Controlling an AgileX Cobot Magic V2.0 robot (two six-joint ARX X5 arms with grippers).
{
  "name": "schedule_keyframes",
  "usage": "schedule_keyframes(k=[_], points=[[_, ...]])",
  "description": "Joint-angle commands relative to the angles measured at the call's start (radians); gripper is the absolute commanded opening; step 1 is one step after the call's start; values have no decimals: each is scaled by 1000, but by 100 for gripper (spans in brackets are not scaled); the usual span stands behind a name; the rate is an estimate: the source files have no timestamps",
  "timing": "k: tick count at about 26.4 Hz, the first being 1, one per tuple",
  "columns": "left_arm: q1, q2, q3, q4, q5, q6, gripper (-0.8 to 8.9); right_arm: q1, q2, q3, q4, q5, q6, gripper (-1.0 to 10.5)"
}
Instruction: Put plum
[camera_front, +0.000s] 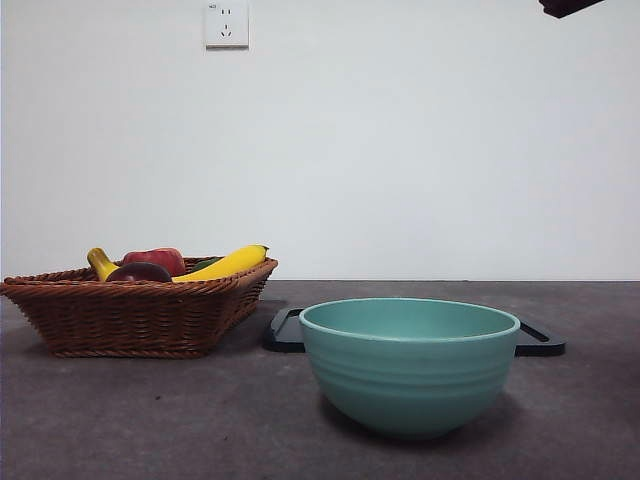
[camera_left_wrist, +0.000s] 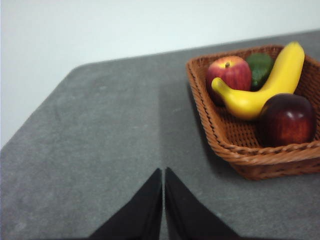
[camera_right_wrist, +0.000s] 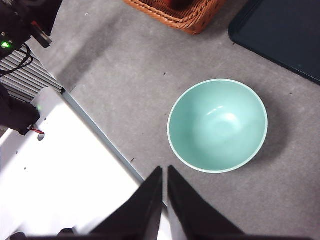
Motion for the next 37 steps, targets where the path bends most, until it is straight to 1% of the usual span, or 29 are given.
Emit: schedule_keyframes(k=[1,29,30,34,37], points=[[3,-2,-21,-8,-2,0,6,9,3,18,10,0,-12,5],[3,-2,-21,-8,-2,0,6,9,3,18,9,0,-12,5],[3,-2,-21,-8,-2,0,6,9,3,18,10,0,-18,5],[3,-2,-21,-8,-2,0,6,9,-2,17,34,17,-113,5],[3,-2,-21,-8,-2,0,6,-39,-16,15,128,91,-198,5]])
